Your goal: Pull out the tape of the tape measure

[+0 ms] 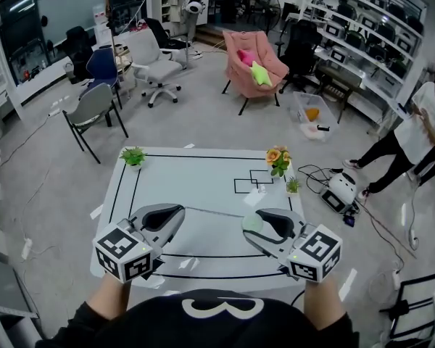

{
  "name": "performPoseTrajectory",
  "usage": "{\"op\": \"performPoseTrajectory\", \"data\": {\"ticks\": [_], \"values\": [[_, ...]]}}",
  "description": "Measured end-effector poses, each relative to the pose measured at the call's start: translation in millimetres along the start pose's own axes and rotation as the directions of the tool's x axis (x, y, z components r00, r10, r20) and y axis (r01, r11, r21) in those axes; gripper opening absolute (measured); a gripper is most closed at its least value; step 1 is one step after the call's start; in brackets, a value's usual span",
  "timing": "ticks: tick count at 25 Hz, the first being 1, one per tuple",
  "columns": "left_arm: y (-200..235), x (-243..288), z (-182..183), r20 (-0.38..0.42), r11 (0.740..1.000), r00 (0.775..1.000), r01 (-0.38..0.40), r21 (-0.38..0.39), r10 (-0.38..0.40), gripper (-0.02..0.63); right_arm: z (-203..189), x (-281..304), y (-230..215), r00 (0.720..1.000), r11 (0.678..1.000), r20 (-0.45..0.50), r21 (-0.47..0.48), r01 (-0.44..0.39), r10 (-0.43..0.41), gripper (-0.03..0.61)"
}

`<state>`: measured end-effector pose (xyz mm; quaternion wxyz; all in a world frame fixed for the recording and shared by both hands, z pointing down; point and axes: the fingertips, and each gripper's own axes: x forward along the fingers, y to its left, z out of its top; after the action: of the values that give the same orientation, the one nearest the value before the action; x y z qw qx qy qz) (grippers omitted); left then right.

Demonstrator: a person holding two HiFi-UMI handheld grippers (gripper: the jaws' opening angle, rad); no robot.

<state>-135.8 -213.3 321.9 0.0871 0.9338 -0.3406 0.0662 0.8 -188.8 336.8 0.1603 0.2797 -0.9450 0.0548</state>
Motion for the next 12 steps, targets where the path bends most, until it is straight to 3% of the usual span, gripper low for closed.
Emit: {"op": "performPoseTrajectory", "data": {"ticks": [12], "values": [[17.0, -21.1, -3.5, 0.014, 0.998, 0.998, -0.069, 0.007, 0.068, 0.012, -9.2, -15.1, -5.4, 0.997, 0.997, -0.024, 0.033, 0.076, -0.075, 0.222]]}}
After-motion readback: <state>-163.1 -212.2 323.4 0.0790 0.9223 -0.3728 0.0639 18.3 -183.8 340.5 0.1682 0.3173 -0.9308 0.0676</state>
